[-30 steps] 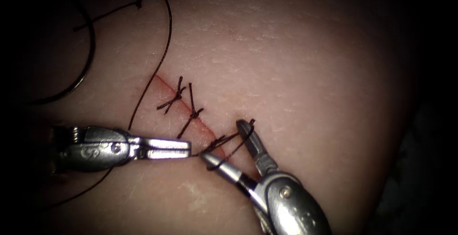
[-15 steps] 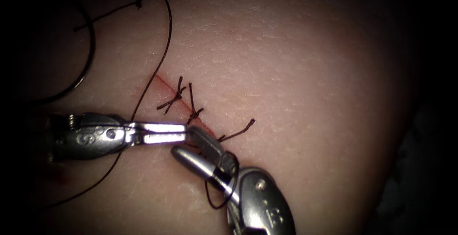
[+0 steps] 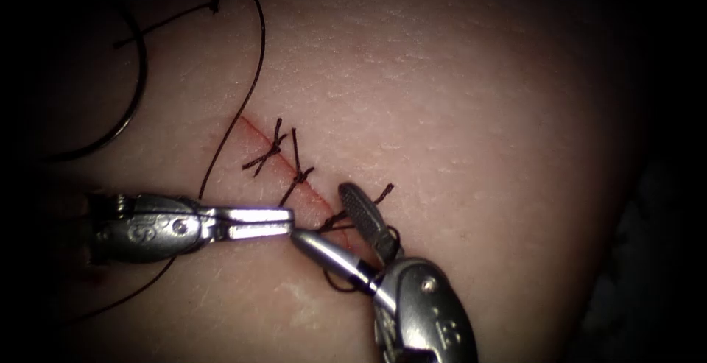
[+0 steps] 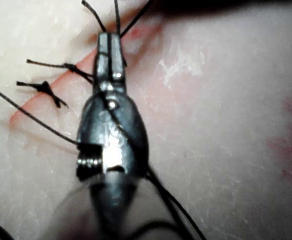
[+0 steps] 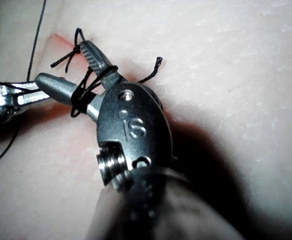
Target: Wound Closure
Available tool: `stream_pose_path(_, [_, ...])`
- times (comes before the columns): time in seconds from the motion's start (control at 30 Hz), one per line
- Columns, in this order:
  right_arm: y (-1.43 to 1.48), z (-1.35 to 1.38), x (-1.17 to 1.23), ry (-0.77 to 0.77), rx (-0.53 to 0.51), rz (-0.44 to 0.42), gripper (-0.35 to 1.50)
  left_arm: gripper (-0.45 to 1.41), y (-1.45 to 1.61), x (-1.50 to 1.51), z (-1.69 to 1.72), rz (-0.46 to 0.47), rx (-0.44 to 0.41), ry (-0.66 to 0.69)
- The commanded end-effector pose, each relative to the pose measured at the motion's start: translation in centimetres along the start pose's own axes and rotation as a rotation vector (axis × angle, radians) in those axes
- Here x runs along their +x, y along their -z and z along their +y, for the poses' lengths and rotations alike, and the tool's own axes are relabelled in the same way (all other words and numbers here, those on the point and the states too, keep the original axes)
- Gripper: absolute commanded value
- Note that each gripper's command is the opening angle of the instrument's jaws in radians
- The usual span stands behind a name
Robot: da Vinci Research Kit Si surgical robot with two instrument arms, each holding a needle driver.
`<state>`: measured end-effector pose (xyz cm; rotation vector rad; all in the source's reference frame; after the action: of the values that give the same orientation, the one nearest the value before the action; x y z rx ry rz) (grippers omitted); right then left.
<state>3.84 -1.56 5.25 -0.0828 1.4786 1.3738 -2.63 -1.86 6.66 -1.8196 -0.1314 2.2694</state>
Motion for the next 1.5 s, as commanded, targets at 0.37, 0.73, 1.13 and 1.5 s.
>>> stream_pose_path(0.37, [-0.01,0.10,-0.32,-0.226,-0.177,-0.066,0.57,-0.45,-0.10,-0.01,0.23,0.009,-0.014,0.005])
stream_pose_path(0.73, [0.06,0.28,-0.55,-0.396,-0.290,-0.053,0.59,-0.45,-0.17,0.01,0.22,0.007,-0.007,-0.010])
stream_pose_path(1.13, [0.16,0.44,-0.80,-0.519,-0.345,-0.036,0.78,-0.45,-0.23,0.05,0.21,0.009,-0.007,-0.029])
stream_pose_path(1.5, [-0.08,0.51,-0.77,-0.538,-0.331,-0.041,0.67,-0.45,-0.23,0.06,0.23,-0.001,-0.014,-0.034])
